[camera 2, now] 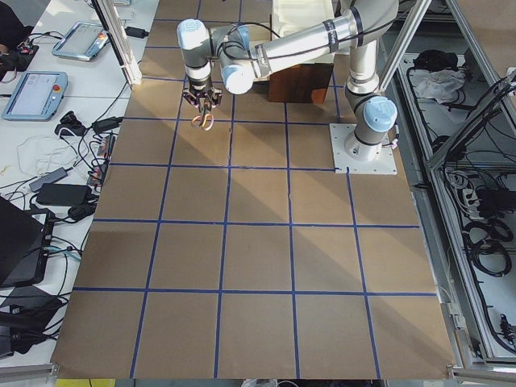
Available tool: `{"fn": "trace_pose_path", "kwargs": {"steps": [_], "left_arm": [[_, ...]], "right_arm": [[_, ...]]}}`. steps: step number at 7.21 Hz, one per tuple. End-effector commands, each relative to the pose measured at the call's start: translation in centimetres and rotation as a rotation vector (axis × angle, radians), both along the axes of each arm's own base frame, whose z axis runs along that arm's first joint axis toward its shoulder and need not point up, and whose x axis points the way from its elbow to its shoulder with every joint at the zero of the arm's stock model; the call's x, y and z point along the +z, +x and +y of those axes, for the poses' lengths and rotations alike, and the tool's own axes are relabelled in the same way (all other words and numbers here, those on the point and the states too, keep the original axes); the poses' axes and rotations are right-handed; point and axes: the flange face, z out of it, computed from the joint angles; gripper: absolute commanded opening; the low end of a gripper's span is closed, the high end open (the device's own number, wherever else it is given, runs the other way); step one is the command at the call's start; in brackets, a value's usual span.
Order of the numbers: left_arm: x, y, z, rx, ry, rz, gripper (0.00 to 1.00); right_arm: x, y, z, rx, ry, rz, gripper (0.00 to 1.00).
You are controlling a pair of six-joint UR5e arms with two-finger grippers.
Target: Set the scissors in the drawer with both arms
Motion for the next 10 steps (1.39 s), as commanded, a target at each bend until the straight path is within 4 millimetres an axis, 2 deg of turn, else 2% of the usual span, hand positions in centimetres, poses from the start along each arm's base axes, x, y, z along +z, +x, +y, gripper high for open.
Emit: {"fn": "trace_pose_path", "kwargs": {"steps": [1,3,4,5,6,8,10], "left_arm": [[2.6,-9.0,2.9,0.016,0.003,-0.002,0.00],[4.1,-16.5,6.3,-0.002,-0.004,0.002,0.00],[4.1,-19.9,7.7,0.022,0.001,0.003,0.00],[3.8,-23.2,9.2,0.031,0.011,0.001,0.00],[3.1,-25.7,10.6,0.021,0.024,-0.001,0.00],[0.6,-29.3,13.7,0.030,0.063,-0.007,0.00],[0.2,-31.2,14.9,-0.003,0.067,-0.006,0.00]], "right_arm": [[2.2,-1.2,3.1,-0.208,0.029,0.040,1.00],[4.8,-1.8,5.7,-0.464,0.029,0.087,1.00],[6.1,-2.0,6.6,-0.543,0.012,0.094,1.00],[6.5,-2.0,7.0,-0.663,0.023,0.086,1.00],[6.1,-2.2,7.6,-0.713,0.067,0.102,1.00],[7.0,-2.3,8.4,-0.891,0.077,0.082,1.00],[6.9,-2.4,8.5,-0.957,0.088,0.075,1.00]]}}
